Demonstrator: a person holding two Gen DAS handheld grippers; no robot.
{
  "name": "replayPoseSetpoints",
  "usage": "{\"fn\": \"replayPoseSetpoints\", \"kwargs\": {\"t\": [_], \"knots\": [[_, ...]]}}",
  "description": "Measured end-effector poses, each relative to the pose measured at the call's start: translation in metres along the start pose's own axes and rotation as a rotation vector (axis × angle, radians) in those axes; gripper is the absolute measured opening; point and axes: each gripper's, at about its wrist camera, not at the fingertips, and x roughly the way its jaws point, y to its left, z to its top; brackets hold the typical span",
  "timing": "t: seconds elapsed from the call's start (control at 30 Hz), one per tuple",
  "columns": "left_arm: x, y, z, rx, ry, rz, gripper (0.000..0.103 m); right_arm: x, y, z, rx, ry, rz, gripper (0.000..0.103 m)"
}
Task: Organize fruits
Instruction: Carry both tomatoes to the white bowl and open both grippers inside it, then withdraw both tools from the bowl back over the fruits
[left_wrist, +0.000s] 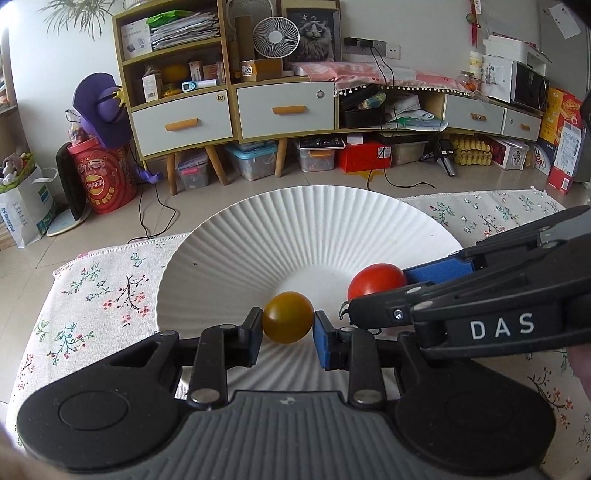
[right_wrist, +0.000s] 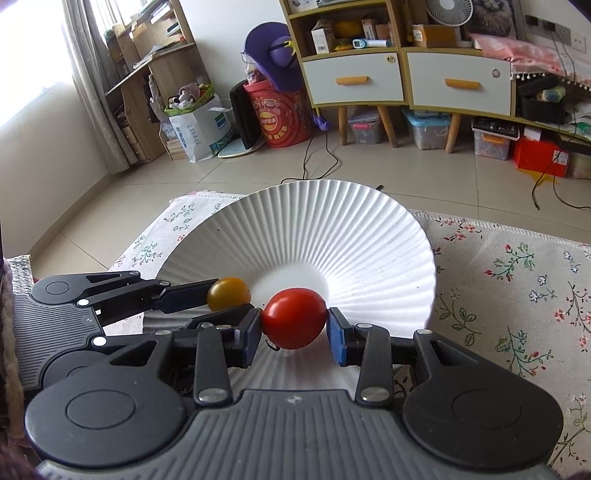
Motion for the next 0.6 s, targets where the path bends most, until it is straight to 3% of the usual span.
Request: {"fn": "replayPoseSetpoints", "kwargs": {"t": [0.13, 0.6], "knots": [[-0.001, -0.002, 0.0, 0.014, -0.003, 0.01, 0.027, -0.001, -0.001, -0.001, 0.03, -0.002, 0.027, 0.039], [-0.03, -0.006, 0.004, 0.026, 0.008, 0.022, 0.071, -0.034, 0.004, 0.001, 0.059, -0.041, -0.027, 0.074]]}}
